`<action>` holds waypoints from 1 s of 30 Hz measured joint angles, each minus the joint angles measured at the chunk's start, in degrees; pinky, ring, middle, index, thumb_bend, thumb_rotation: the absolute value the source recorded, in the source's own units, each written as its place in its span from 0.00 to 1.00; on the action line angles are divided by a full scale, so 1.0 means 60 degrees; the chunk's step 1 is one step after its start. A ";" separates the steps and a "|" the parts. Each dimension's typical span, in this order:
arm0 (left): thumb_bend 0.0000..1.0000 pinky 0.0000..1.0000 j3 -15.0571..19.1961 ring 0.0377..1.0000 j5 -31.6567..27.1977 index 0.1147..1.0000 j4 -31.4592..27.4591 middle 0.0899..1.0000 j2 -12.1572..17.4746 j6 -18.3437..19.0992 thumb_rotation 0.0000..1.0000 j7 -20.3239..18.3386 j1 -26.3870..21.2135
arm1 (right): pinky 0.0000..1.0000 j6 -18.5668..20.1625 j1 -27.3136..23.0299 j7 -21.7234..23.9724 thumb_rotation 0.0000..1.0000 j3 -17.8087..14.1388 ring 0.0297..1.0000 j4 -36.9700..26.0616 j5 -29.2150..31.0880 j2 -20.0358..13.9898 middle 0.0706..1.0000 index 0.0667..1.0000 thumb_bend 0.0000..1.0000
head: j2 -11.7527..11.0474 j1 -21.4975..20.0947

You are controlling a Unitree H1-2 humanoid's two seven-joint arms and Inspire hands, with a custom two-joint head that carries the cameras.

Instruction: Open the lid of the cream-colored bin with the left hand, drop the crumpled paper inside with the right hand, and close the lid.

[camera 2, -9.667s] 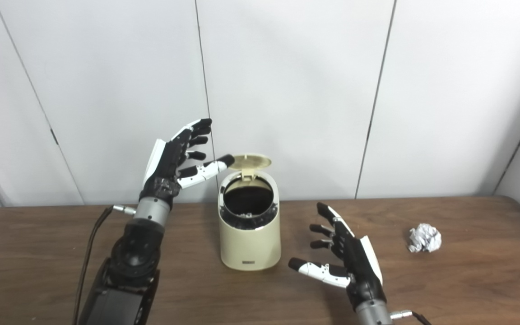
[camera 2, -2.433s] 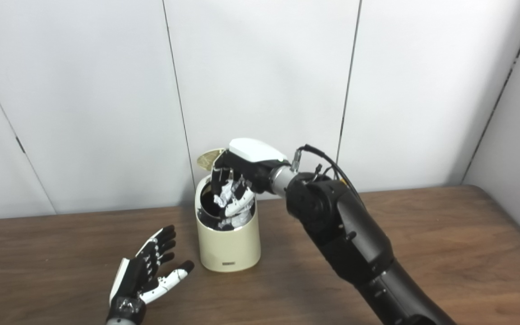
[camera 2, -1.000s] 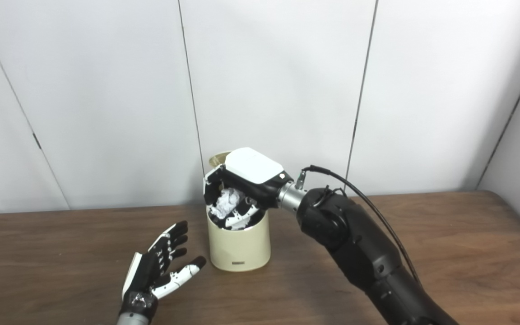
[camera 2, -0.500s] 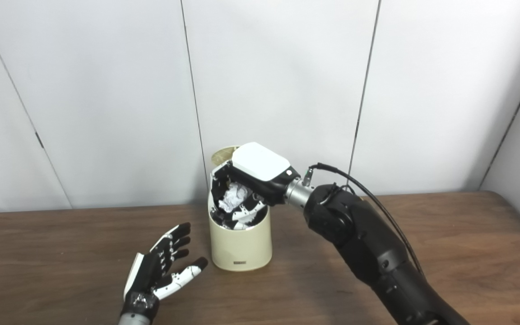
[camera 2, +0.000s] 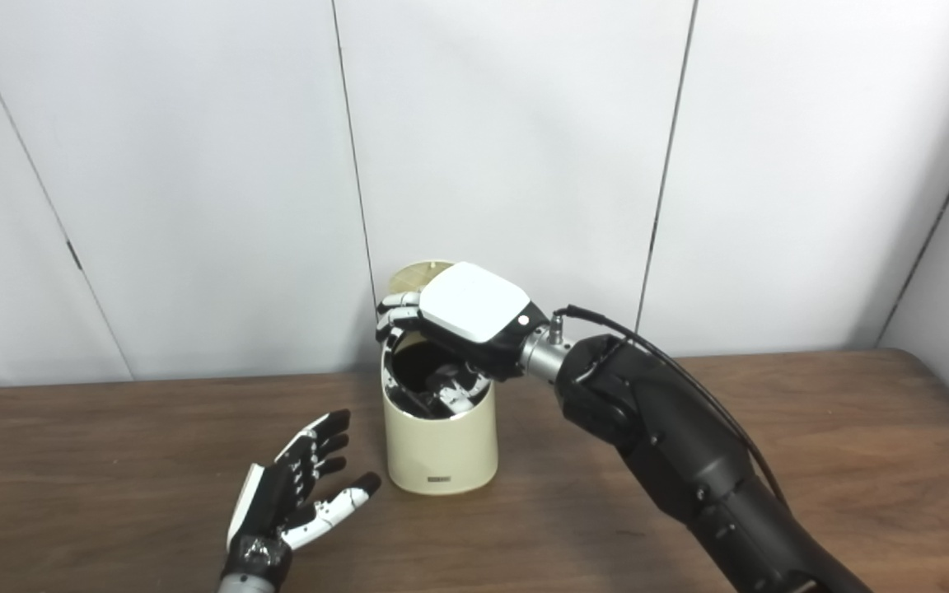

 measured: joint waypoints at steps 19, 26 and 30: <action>0.74 0.79 -0.0001 0.87 -0.0002 0.85 -0.0004 0.88 0.0036 0.0010 0.24 0.0001 -0.0001 | 0.46 -0.0011 0.0277 -0.0171 0.09 -0.0381 0.53 -0.0148 0.0622 -0.0001 0.55 0.49 0.58 | 0.0015 0.0029; 0.73 0.79 -0.0004 0.87 -0.0007 0.85 -0.0016 0.88 0.0032 0.0031 0.22 -0.0005 -0.0002 | 0.34 -0.0868 0.0789 -0.1321 0.00 -0.1018 0.40 -0.0667 0.1151 -0.0124 0.41 0.48 0.52 | 0.0015 0.0058; 0.73 0.80 0.0007 0.87 -0.0010 0.85 -0.0095 0.88 0.0042 0.0112 0.21 -0.0002 -0.0004 | 0.32 -0.1027 0.0914 -0.2165 0.00 -0.1487 0.39 -0.0976 0.1146 -0.0139 0.40 0.48 0.52 | 0.0029 0.0059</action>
